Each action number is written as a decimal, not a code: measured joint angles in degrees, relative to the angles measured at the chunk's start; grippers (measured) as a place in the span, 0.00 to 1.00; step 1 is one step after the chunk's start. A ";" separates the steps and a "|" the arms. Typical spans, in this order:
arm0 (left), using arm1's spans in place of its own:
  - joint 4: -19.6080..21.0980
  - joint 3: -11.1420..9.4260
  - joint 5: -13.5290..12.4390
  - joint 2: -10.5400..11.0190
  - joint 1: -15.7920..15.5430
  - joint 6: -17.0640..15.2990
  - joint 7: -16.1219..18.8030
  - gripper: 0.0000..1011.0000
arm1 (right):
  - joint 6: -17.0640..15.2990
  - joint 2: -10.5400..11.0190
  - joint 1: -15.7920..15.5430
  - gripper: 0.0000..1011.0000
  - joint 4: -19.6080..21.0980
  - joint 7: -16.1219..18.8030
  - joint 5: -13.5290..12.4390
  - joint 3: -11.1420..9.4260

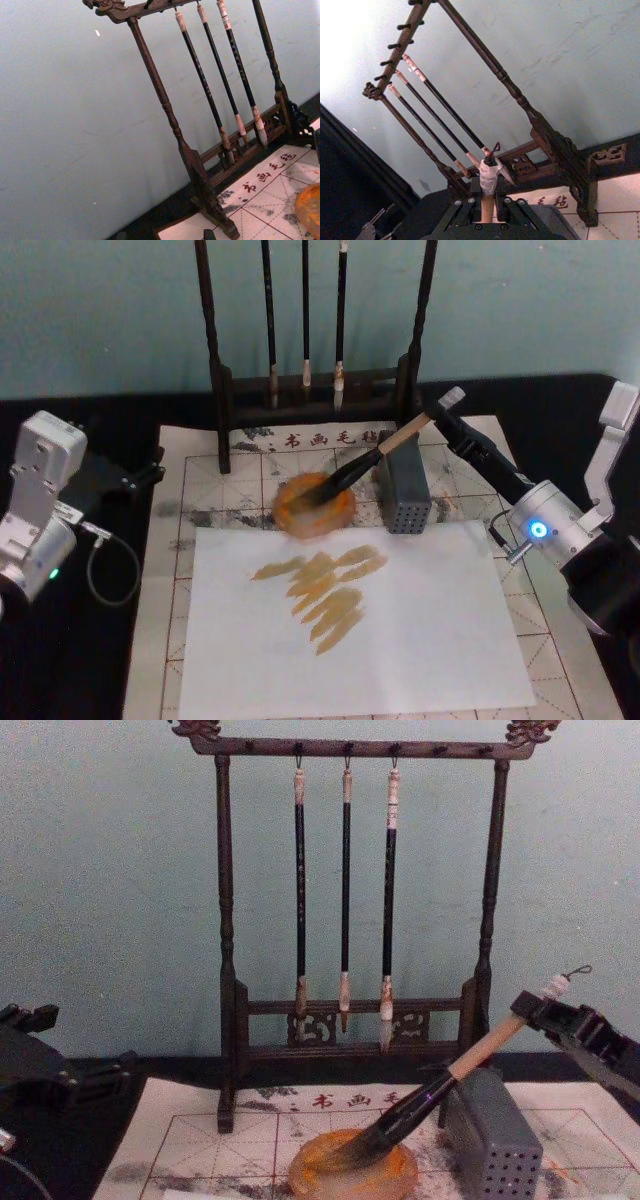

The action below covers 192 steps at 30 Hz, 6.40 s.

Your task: Pick up the brush from the inkstone, write on the paper, then place the brush back to its original position.

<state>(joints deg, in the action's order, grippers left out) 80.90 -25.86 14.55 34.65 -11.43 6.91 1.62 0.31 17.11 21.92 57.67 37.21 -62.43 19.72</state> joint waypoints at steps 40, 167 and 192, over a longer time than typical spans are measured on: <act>0.00 0.00 0.00 0.00 0.00 0.00 0.00 0.99 | -1.25 0.74 -1.74 0.17 0.59 -1.73 -0.58 -1.14; 0.00 0.00 0.00 0.00 0.00 0.00 0.00 0.99 | 5.84 2.91 -8.73 0.99 13.35 -34.06 32.25 0.43; 0.00 0.00 0.00 0.00 0.00 0.00 0.00 0.99 | 5.70 3.01 -8.77 0.99 13.49 -34.03 32.09 0.48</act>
<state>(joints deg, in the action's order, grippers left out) 80.90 -25.86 14.55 34.65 -11.44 6.91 1.62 6.01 20.12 13.15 71.16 3.18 -30.34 20.20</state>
